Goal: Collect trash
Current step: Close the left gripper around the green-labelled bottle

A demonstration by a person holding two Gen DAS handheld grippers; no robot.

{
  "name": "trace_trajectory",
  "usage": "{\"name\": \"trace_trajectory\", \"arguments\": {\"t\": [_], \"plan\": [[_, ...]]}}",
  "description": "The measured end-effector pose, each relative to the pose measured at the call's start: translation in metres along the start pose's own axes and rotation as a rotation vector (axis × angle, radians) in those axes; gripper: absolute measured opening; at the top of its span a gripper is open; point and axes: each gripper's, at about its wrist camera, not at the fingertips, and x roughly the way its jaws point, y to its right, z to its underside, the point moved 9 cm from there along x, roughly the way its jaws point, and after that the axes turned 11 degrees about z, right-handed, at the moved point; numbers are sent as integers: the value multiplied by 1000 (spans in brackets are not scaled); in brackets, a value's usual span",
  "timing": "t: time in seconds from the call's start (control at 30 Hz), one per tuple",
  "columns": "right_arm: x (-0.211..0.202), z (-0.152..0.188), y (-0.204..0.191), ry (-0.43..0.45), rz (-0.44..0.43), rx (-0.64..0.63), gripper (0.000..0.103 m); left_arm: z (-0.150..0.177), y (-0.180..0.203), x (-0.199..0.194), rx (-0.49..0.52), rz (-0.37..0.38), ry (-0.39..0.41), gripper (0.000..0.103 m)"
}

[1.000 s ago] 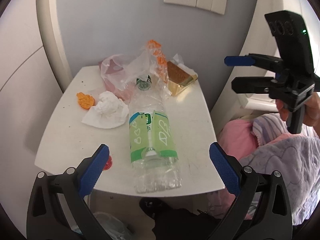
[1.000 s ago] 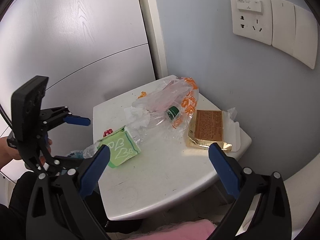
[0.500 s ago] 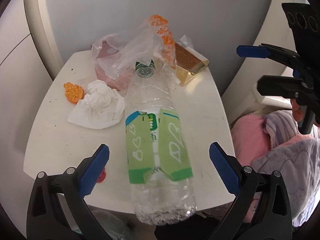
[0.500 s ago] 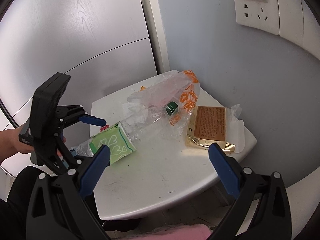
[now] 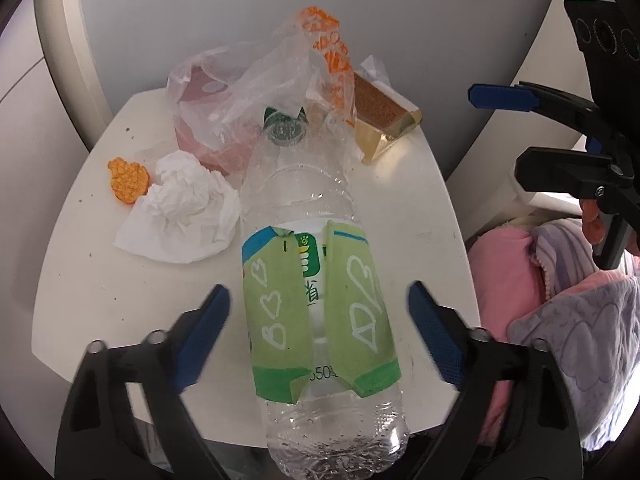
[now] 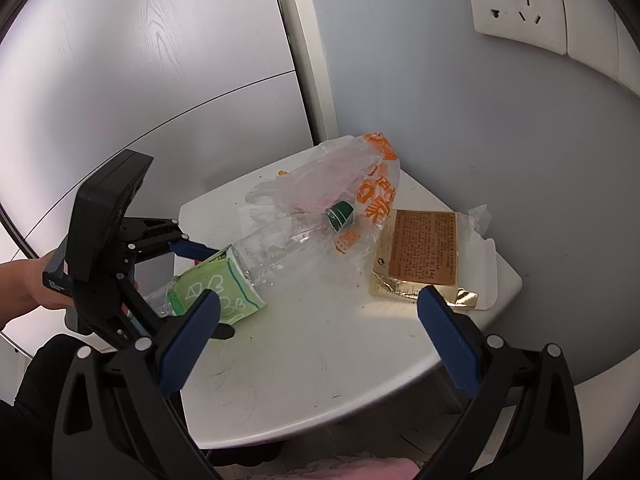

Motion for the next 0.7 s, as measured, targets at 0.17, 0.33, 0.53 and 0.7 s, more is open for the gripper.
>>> {"name": "trace_trajectory", "arguments": {"t": [0.17,0.33,0.53,0.7], "plan": [[5,0,0,-8,-2,1,96,2,-1,4,-2,4,-13,71],[10,2,-3,-21,-10,8,96,2,0,5,6,16,-17,65],[18,4,-6,-40,-21,12,96,3,0,2,25,24,-12,64],[23,5,-4,-64,-64,63,96,3,2,-6,48,25,16,63]]}}
